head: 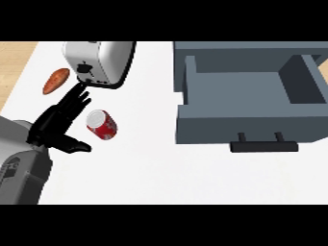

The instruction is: Pick up the can, place it into the drawer and close the drawer

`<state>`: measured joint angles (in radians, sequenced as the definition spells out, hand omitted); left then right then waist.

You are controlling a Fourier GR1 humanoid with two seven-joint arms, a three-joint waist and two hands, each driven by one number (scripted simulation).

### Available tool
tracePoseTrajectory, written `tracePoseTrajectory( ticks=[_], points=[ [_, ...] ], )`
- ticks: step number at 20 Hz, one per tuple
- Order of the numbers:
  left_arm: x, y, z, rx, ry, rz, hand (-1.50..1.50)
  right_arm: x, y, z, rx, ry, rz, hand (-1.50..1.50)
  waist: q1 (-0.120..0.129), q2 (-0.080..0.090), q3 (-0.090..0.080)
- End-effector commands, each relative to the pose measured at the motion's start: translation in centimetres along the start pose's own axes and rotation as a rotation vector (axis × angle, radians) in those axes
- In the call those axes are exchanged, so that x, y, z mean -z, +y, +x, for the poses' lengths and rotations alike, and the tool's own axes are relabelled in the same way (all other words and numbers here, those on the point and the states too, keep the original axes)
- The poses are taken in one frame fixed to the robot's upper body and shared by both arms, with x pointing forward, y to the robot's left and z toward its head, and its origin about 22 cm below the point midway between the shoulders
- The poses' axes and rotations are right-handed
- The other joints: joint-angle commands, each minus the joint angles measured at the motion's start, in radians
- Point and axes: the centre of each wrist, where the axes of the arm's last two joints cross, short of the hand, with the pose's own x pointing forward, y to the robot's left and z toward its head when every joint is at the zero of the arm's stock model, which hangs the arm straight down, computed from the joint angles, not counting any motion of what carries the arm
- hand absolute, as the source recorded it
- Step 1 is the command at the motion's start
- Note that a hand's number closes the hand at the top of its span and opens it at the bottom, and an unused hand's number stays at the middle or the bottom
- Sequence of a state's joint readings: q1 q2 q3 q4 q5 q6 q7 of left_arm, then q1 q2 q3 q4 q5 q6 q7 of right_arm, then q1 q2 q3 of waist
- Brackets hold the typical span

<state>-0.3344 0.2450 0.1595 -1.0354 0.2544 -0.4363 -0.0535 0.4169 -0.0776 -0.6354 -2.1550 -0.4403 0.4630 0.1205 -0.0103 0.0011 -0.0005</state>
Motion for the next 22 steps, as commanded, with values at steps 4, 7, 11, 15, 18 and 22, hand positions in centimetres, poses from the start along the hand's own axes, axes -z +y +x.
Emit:
tracePoseTrajectory(
  ticks=[4, 7, 11, 15, 18, 22],
  points=[
    [-0.7, 2.4, -2.9, 0.035, 0.023, 0.05, -1.5, -0.2, 0.4, 2.6, -0.006, 0.004, 0.013, -1.5, -0.002, 0.0, 0.0],
    [0.1, 3.2, -4.3, 0.013, 0.025, 0.061, -1.5, -0.1, -0.1, 1.0, 0.001, -0.01, 0.008, -1.5, -0.007, 0.002, 0.0],
    [0.0, 2.8, -6.0, 0.012, 0.045, 0.044, -1.5, 0.8, 0.1, 1.3, 0.006, 0.012, 0.003, -1.5, -0.006, 0.003, -0.001],
    [-0.3, 3.4, -6.7, -0.025, 0.071, 0.053, -1.5, 0.1, -0.6, 2.0, 0.001, -0.009, -0.004, -1.5, -0.008, 0.003, -0.001],
    [-1.3, 3.3, -8.3, -0.033, 0.084, 0.065, -1.5, -0.5, -1.6, 0.6, 0.021, -0.022, 0.002, -1.5, -0.014, 0.005, -0.001],
    [0.1, 1.8, -8.5, -0.045, 0.072, 0.03, -1.5, -0.7, 0.5, 3.1, 0.007, -0.027, 0.017, -1.5, -0.011, 0.003, -0.001]
  ],
)
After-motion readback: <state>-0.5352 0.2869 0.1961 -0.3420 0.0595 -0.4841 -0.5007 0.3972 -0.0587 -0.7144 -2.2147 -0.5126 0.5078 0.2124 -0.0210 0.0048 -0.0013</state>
